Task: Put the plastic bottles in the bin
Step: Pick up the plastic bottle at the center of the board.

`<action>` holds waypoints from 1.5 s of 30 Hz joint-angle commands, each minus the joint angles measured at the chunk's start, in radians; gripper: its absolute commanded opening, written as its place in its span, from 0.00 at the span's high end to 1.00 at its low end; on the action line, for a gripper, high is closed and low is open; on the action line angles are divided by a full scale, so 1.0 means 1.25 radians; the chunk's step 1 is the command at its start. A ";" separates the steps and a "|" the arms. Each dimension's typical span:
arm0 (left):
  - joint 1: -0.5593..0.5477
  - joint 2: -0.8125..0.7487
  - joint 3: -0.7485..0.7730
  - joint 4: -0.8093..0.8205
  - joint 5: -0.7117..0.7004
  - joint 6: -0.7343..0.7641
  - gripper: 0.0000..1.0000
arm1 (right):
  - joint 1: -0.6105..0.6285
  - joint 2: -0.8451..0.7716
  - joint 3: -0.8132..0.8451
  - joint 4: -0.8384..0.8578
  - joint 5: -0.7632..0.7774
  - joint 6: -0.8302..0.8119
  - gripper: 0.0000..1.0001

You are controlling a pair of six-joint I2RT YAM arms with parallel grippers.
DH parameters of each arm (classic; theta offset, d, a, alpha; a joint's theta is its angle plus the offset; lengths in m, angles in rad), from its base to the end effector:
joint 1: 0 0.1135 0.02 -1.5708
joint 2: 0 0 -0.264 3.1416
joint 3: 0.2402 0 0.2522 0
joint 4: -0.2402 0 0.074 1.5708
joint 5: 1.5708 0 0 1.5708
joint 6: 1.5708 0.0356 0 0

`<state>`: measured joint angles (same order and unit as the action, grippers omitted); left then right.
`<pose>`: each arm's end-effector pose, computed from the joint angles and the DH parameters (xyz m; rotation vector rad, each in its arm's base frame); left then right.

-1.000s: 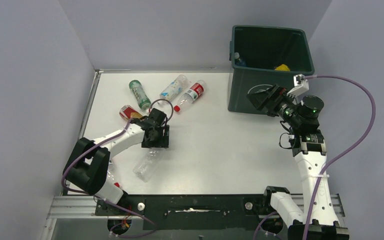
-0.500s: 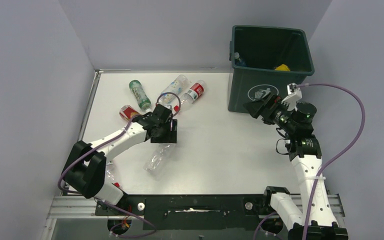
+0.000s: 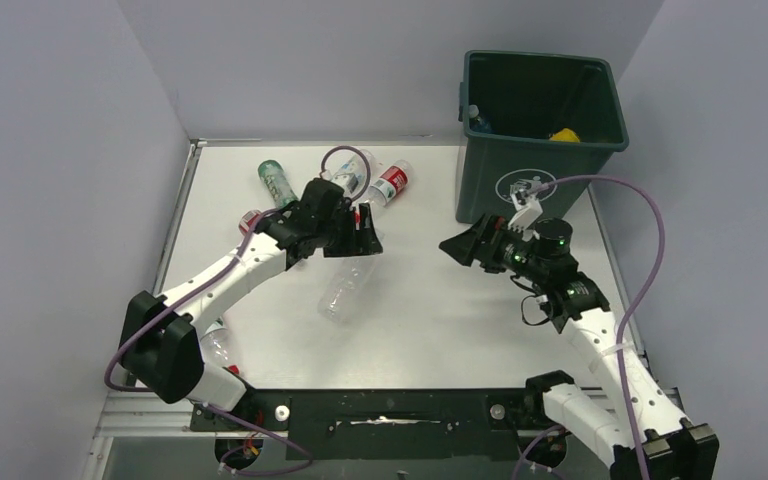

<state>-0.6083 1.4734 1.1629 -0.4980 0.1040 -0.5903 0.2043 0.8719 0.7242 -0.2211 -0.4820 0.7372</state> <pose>0.2617 -0.1867 0.2794 0.0742 2.4855 -0.6688 0.1922 0.0567 0.3009 0.2041 2.0445 1.0738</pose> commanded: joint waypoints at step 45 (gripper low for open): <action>0.085 -0.125 -0.070 0.451 0.329 -0.343 0.16 | 0.486 0.199 0.065 0.236 0.368 -0.047 0.38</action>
<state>-0.5316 1.3769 1.0000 0.1486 0.5392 -1.1042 0.8089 1.1603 0.7467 0.0807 -0.0925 0.7021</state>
